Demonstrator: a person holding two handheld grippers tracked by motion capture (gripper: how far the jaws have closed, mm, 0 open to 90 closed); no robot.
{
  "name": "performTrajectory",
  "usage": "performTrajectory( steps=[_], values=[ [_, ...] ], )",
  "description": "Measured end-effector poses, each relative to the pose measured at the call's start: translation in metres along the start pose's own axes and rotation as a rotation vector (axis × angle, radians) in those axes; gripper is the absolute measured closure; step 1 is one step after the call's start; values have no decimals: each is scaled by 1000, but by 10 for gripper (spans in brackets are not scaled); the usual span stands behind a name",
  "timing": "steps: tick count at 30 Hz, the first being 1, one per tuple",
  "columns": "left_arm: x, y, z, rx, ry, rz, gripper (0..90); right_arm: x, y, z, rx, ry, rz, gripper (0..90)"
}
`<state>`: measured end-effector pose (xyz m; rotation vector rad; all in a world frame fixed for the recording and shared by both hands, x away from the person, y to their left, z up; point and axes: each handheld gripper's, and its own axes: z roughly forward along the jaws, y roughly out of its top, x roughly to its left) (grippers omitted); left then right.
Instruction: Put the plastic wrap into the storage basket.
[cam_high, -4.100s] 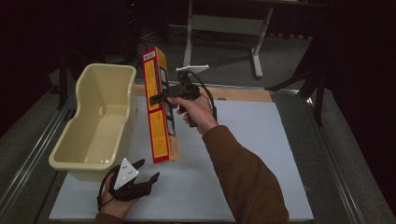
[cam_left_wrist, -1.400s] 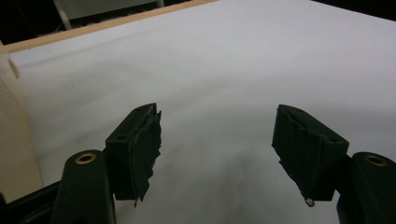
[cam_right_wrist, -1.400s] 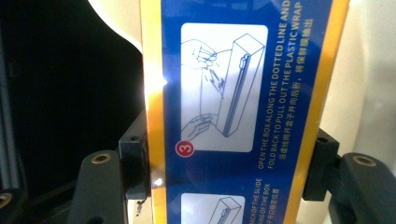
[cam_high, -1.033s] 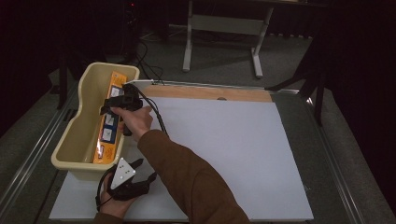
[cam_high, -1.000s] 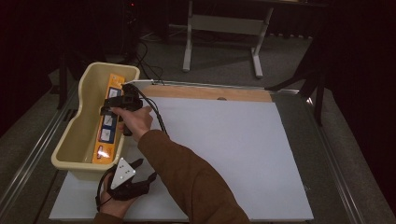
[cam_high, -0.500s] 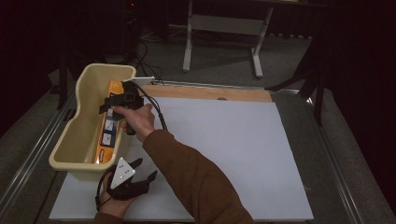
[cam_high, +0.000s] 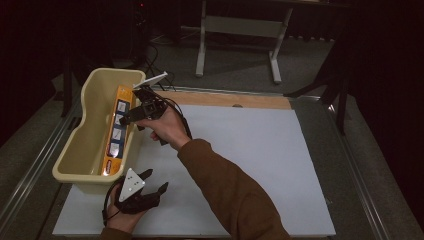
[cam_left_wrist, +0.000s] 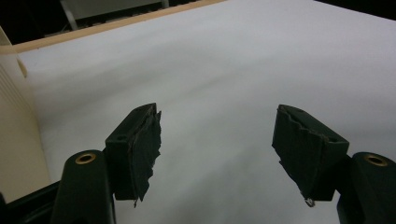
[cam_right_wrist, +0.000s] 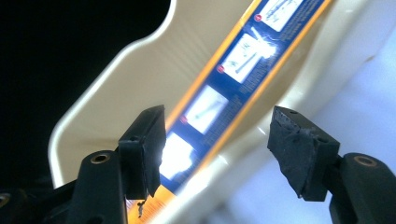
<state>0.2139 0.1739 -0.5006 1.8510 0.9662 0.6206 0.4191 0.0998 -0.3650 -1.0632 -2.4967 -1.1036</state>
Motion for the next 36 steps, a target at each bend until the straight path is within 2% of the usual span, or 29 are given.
performTrajectory(
  steps=[1,2,3,4,8,12,15,19,20,22,30,36],
  values=[
    [0,0,0,1,0,1,317,-1,-3,-3,-4,-13,-34,366],
    [0,0,0,1,0,1,317,-1,-3,-3,-4,-13,-34,366],
    [0,0,1,2,1,4,317,-2,-6,-6,-4,-21,-68,367],
    [-1,0,1,0,2,4,317,-4,-15,-12,-4,-43,-165,371],
    [-1,0,1,2,4,6,317,-10,-33,-25,-34,-66,-293,375],
    [0,0,1,4,8,6,317,-18,-52,-41,-65,-67,-357,377],
    [0,0,1,5,11,1,317,-24,-67,-53,-75,-98,-402,375],
    [0,0,2,12,12,5,317,-33,-87,-67,-87,-152,-424,353],
    [0,0,2,12,12,5,317,-33,-87,-67,-87,-152,-424,353],
    [0,0,2,13,14,7,317,-39,-100,-75,-103,-169,-436,342],
    [0,-1,0,16,19,7,316,-59,-138,-99,-183,-165,-407,299],
    [-1,-1,1,21,20,10,315,-76,-167,-117,-226,-193,-392,281]
  ],
)
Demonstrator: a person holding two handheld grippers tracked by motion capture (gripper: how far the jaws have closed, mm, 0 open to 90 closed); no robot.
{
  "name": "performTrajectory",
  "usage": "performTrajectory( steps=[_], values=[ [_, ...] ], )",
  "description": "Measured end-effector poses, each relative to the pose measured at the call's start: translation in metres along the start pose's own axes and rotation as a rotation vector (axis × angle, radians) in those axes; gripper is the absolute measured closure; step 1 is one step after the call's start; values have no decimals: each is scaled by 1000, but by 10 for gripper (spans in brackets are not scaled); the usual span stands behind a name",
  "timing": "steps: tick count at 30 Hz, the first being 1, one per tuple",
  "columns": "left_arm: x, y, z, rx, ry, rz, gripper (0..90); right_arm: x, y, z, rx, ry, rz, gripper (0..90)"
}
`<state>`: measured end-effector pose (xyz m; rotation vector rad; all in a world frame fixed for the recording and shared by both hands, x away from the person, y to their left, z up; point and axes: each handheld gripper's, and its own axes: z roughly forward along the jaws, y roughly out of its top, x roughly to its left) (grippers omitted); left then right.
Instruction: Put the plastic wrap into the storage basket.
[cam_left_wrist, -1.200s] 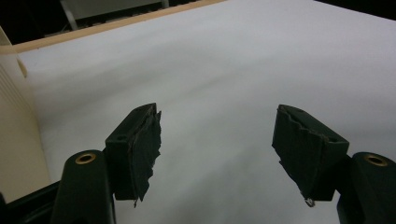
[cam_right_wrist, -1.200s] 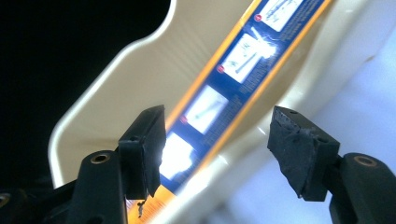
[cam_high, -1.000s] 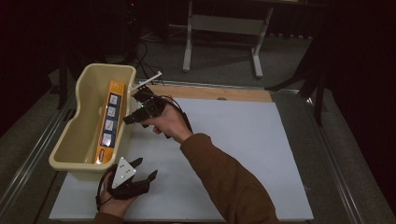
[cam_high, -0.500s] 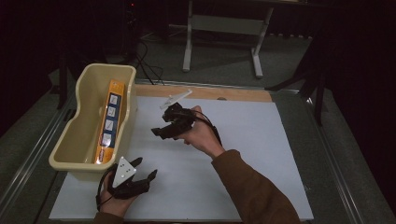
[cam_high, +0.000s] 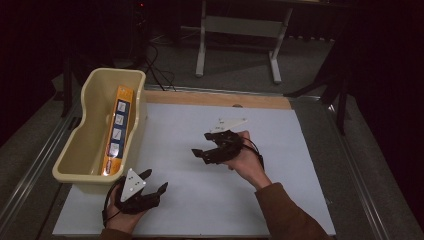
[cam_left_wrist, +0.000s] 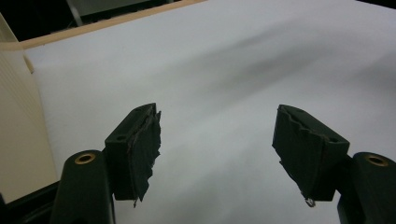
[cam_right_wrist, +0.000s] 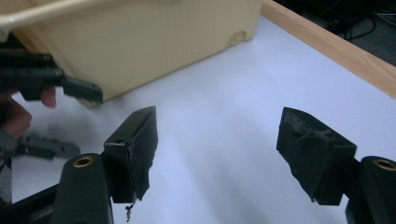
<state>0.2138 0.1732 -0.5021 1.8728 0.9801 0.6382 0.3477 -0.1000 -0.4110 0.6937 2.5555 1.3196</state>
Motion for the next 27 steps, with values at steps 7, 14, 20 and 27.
performTrajectory(
  steps=[7,14,20,27],
  values=[
    [-1,1,1,1,0,1,315,-4,-31,-16,-8,-63,9,277],
    [-1,1,1,1,-8,6,311,-9,-66,-34,-31,-108,44,270],
    [-2,2,2,1,-12,8,310,-15,-91,-57,-50,-157,72,269],
    [-1,2,0,-3,-12,10,310,-16,-119,-80,-74,-195,97,265]
  ],
)
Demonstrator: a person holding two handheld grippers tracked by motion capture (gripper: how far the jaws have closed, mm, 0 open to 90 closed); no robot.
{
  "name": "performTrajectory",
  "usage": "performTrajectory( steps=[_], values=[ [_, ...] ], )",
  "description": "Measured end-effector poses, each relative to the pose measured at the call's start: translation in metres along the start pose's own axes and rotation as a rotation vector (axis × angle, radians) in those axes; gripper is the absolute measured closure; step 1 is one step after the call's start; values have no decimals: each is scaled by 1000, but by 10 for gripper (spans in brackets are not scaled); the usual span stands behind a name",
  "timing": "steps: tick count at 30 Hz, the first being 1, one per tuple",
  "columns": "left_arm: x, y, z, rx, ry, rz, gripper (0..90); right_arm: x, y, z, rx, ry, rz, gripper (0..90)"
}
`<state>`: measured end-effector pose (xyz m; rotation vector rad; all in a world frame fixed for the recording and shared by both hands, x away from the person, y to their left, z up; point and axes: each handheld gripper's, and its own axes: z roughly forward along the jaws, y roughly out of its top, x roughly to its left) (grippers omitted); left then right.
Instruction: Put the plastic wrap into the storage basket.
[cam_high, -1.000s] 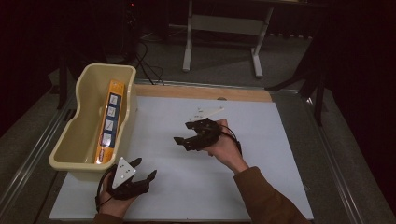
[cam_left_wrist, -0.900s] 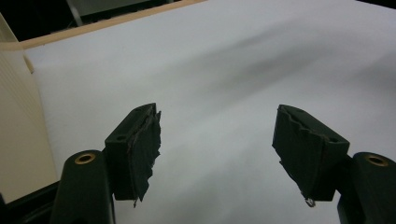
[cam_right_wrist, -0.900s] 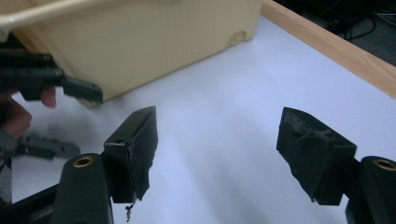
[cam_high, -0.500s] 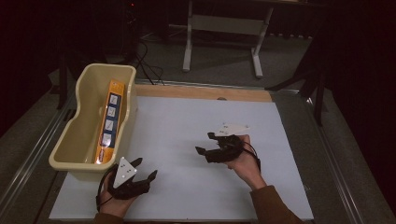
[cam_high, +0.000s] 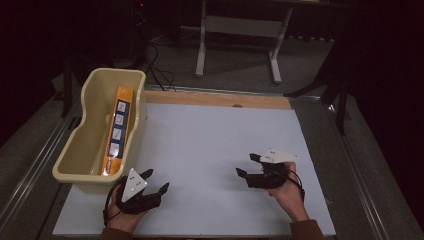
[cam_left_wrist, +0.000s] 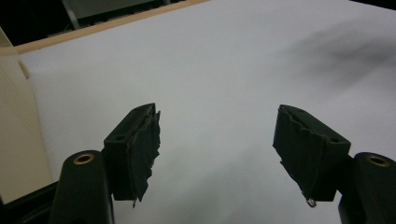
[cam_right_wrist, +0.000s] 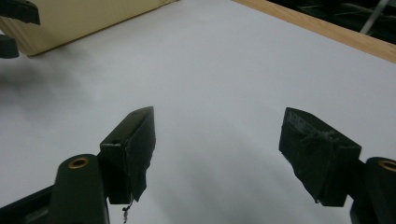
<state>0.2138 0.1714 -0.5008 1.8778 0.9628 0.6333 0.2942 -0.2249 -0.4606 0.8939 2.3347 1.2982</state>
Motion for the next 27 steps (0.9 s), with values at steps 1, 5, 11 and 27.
performTrajectory(
  steps=[1,5,11,27],
  values=[
    [0,0,0,1,-1,0,309,-1,-7,-6,-8,-12,6,265],
    [1,0,-3,-1,1,-2,306,-2,-23,-17,-34,-26,42,265],
    [3,0,-6,-7,-3,-6,306,-2,-39,-31,-78,-41,84,264],
    [1,1,-12,15,-42,46,294,-1,-65,-61,-154,-54,123,244]
  ],
)
